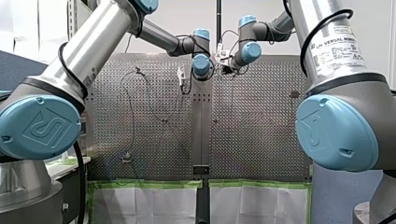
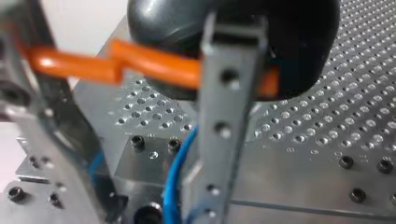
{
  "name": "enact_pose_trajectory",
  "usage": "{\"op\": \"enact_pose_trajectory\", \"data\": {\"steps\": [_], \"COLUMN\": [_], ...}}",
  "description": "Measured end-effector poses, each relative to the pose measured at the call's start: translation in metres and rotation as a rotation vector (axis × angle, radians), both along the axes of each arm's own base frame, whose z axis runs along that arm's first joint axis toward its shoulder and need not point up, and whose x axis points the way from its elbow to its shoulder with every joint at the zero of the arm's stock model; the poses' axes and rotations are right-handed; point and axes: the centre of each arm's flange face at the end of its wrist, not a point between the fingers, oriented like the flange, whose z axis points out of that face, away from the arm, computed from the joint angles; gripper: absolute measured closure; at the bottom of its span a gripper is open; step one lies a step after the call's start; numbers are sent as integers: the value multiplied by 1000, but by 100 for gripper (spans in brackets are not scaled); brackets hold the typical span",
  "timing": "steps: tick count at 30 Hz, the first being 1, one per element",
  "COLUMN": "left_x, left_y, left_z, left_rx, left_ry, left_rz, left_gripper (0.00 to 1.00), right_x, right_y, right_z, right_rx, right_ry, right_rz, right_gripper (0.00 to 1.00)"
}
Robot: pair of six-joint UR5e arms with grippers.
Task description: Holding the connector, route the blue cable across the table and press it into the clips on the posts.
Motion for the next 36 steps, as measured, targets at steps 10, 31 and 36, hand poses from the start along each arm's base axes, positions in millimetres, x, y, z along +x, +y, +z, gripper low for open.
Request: {"op": "enact_pose_trajectory", "data": {"steps": [10, 31, 36], "left_x": [-5, -54, -61], "left_y": [1, 5, 4], "left_z": [-3, 8, 0], "left_rx": [-11, -24, -44], "left_ry": [28, 40, 27], "left_rz": [20, 45, 30], "left_gripper": [100, 100, 100], "right_x": [0, 1, -3], "right_y": [0, 13, 22], "right_z": [0, -19, -17], "right_rx": [0, 37, 40], "right_ry": [1, 31, 34], "right_rz": [0, 12, 12], "right_gripper": [100, 100, 100]}}
